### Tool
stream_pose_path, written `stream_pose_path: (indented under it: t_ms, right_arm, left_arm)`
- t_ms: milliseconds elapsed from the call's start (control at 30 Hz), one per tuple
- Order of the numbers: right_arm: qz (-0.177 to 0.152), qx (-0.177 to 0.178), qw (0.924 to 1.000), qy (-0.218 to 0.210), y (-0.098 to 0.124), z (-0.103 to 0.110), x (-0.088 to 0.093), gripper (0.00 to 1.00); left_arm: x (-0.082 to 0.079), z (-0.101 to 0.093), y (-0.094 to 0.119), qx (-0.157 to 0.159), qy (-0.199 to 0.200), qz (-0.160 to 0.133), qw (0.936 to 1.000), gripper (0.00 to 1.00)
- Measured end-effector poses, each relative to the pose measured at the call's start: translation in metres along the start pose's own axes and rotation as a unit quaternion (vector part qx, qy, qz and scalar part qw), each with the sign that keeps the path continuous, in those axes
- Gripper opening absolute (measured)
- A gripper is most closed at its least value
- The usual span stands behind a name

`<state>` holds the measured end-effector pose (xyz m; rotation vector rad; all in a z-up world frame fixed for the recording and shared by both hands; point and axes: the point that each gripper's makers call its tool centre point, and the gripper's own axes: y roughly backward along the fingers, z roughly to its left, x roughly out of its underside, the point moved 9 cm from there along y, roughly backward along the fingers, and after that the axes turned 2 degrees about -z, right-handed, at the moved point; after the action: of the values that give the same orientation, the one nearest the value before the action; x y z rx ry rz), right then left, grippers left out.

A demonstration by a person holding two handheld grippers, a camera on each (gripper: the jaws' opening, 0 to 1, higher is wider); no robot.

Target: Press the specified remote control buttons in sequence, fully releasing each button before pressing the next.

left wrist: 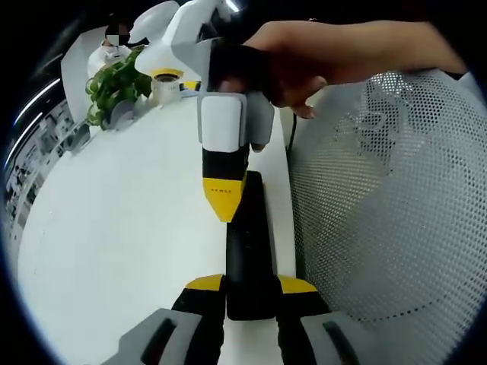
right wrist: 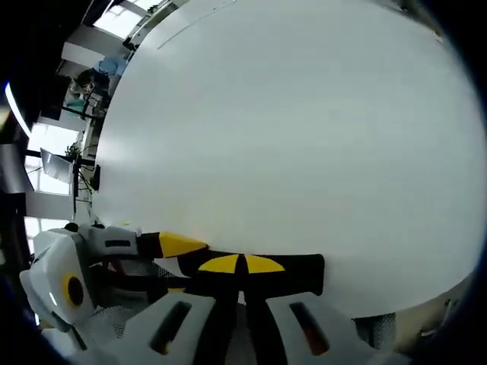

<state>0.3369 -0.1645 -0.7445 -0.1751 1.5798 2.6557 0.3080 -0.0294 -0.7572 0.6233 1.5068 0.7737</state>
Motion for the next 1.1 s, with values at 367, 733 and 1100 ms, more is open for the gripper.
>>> stream_pose_path:
  t_ms: [367,733,1100]
  right_arm:
    - [-0.006,0.008,0.9999,0.003,0.002,-0.001,-0.001,0.00]
    - [-0.032,0.000,0.9991,-0.029,0.010,-0.009,-0.006,0.00]
    - [-0.025,-0.017,0.9986,-0.042,0.010,-0.007,-0.006,0.00]
  left_arm:
    - [0.001,-0.001,0.001,-0.002,0.003,-0.003,1.0000,0.25]
    - [0.001,0.000,0.001,-0.001,0.004,-0.007,1.0000,0.25]
    - [0.001,0.000,0.000,0.000,0.003,-0.006,1.0000,0.25]
